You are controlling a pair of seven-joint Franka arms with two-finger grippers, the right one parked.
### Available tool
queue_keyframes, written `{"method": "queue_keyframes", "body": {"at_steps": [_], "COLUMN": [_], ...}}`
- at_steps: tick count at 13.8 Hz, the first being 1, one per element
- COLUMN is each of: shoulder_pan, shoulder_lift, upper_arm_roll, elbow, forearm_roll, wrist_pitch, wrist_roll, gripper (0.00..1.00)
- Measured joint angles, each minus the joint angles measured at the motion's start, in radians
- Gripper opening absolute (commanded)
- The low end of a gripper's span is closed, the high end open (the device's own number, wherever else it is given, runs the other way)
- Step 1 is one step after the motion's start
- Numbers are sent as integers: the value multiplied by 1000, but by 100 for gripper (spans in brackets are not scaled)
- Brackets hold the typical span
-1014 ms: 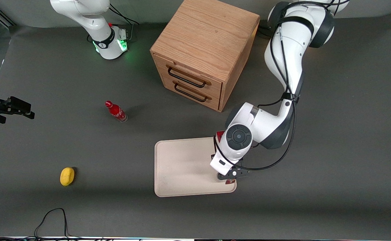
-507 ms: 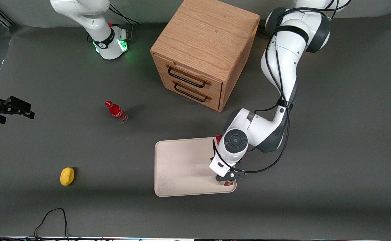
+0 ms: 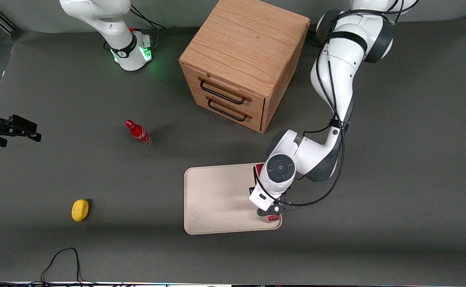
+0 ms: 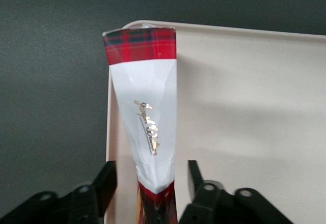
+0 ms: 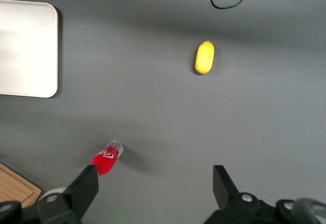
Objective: Place red cookie box on tray
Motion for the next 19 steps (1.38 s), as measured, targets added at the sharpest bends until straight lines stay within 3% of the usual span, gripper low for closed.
{"method": "queue_keyframes", "body": {"at_steps": [8, 12, 14, 19], "shoulder_pan": [2, 32, 69, 170], "shoulder_lift": [-25, -162, -292, -697], "upper_arm_roll": [8, 18, 19, 28], "elbow": [13, 10, -91, -580], "forearm_roll": [3, 8, 8, 13], "wrist_pitch": [-52, -234, -254, -216], "wrist_roll": [6, 105, 150, 259], "gripper": [100, 100, 100, 100]}}
